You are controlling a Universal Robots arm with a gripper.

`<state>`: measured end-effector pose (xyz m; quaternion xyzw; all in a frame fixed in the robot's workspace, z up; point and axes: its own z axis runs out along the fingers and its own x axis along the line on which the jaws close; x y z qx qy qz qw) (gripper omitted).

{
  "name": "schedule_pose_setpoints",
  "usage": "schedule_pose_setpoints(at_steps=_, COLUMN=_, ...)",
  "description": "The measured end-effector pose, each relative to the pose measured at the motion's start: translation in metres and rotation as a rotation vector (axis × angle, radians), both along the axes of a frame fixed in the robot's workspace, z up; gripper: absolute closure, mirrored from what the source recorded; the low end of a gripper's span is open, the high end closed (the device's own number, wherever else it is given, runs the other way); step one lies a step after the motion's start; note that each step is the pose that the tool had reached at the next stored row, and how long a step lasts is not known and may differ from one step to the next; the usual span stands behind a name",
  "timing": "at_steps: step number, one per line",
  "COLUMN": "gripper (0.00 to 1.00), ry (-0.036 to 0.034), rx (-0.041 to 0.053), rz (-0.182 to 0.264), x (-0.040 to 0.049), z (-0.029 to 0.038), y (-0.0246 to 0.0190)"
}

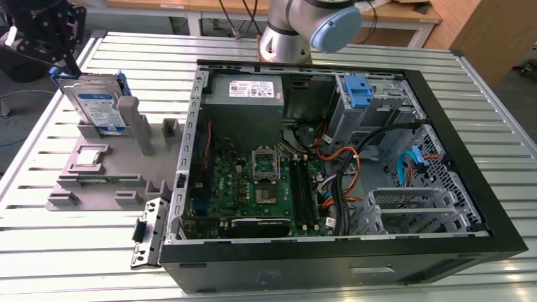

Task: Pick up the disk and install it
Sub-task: 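Pick up the disk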

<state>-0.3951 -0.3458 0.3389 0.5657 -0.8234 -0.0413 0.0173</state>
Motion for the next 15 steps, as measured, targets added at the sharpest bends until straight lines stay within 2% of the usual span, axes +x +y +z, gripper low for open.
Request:
schedule_pose_setpoints(at_steps=10, gripper=0.9, ry=0.0, rx=0.0, rz=0.164, x=0.0, z=-0.0001, y=0.0)
schedule_pose_setpoints(at_steps=12, gripper=0.9, ry=0.0, rx=0.0001, rz=0.182, x=0.0, z=-0.0001, y=0.0)
schedule_pose_setpoints(at_steps=15, gripper=0.9, ry=0.0, rx=0.0, rz=0.183, x=0.0, z=-0.0001, y=0.0)
